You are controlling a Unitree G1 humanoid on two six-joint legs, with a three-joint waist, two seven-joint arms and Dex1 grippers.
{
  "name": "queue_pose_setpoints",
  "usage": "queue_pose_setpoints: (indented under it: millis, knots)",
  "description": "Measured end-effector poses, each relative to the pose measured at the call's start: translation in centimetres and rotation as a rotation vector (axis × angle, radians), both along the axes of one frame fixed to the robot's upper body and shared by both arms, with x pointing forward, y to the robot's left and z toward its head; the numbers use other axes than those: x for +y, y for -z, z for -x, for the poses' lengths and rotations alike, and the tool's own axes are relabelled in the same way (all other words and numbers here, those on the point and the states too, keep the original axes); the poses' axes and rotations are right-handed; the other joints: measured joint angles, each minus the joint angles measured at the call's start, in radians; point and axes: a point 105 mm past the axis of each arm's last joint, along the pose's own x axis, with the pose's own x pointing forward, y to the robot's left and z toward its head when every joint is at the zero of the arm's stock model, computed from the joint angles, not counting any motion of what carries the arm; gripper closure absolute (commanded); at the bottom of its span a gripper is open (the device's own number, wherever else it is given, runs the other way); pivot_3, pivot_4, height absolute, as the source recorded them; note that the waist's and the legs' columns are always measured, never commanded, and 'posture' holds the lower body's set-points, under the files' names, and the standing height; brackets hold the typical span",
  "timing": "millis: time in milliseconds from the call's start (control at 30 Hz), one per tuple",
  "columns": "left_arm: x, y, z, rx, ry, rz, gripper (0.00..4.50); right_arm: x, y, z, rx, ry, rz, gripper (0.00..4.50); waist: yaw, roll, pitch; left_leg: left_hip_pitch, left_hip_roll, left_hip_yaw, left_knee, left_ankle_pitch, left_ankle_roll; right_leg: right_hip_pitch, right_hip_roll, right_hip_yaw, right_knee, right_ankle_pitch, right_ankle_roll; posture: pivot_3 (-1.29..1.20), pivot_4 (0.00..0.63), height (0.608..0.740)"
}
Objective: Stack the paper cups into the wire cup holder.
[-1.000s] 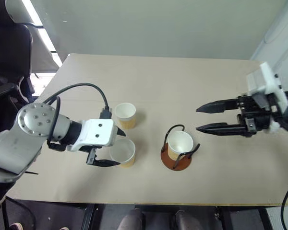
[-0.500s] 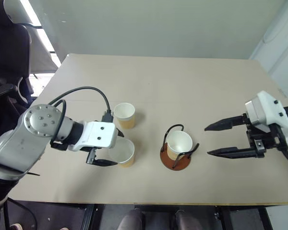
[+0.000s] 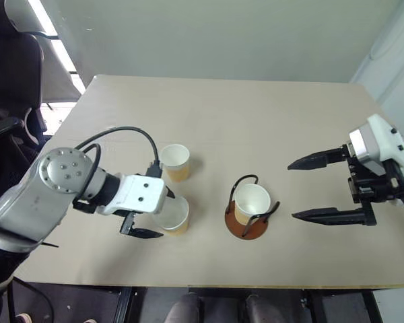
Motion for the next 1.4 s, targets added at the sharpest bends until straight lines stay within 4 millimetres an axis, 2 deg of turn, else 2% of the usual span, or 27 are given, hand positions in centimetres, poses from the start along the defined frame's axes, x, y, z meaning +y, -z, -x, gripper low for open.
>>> queue_pose_setpoints:
  millis: [367,400,500,800,1167,1267,1400]
  knots:
    - [0.5,2.2,-0.9,-0.005,0.029,-0.067,0.0,0.2,0.2,0.1,-0.015,-0.006,0.01,0.03,0.0,0.0,0.0,-0.001,0.0,0.0,0.0,0.0,0.0,-0.001,0.0,0.0,0.001,0.0,0.0,0.0,0.15,0.74]
    - [0.6,2.3,-0.9,-0.007,0.029,-0.069,0.18,0.2,0.3,0.1,-0.017,-0.006,0.011,0.01,0.0,0.0,0.0,-0.001,0.0,0.0,0.0,0.0,0.0,-0.001,0.0,0.0,0.001,0.0,0.0,0.0,0.15,0.74]
    - [0.5,2.3,-1.3,-0.009,0.031,-0.068,0.98,0.1,0.5,0.0,-0.013,-0.002,0.013,0.0,0.001,0.0,0.0,-0.001,0.0,0.0,0.001,0.0,0.0,-0.001,0.0,0.0,0.001,0.0,0.0,0.0,0.15,0.74]
    - [-0.4,2.2,-1.3,0.01,0.067,-0.049,4.38,-0.1,0.8,-0.1,-0.013,0.008,0.022,0.0,0.0,0.0,0.0,-0.001,0.0,0.0,0.001,0.0,0.0,-0.001,0.0,0.0,0.002,0.0,0.0,0.0,0.15,0.74]
    - [-0.9,1.7,-0.8,0.09,0.073,-0.008,4.47,-0.2,1.2,-0.2,-0.002,0.018,0.027,0.0,0.001,0.0,0.0,-0.001,0.0,0.0,0.001,0.0,0.0,-0.001,0.0,0.0,0.002,0.0,0.0,0.0,0.15,0.74]
    - [-1.3,0.6,-0.9,0.089,0.08,0.014,4.47,-0.3,1.1,-0.3,-0.001,0.022,0.023,0.0,0.001,0.0,0.0,-0.002,0.0,0.0,0.002,0.0,0.001,-0.001,0.0,0.0,0.002,0.0,0.0,0.0,0.15,0.74]
    - [-1.9,-2.5,-1.7,0.026,0.084,0.061,4.47,-0.6,1.1,-0.6,0.001,0.039,0.017,0.0,0.001,0.0,0.0,-0.002,0.0,0.0,0.004,0.0,0.001,-0.001,0.0,0.0,0.002,0.0,0.0,0.0,0.15,0.74]
